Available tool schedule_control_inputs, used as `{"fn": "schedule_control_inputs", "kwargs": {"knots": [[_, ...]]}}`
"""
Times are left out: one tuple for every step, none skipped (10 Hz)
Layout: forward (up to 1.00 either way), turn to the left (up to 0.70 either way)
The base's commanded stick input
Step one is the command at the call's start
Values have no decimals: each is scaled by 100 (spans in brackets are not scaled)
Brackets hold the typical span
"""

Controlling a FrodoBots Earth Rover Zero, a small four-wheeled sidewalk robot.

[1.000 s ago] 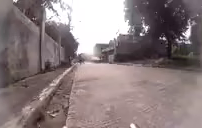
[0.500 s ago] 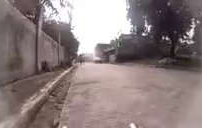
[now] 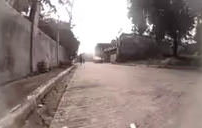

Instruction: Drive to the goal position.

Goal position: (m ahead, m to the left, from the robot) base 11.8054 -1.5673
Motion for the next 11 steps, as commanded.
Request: {"fn": "schedule_control_inputs", "kwargs": {"knots": [[70,1],[70,1],[70,1],[70,1],[70,1],[70,1],[70,1],[70,1],[70,1],[70,1],[70,1]]}}
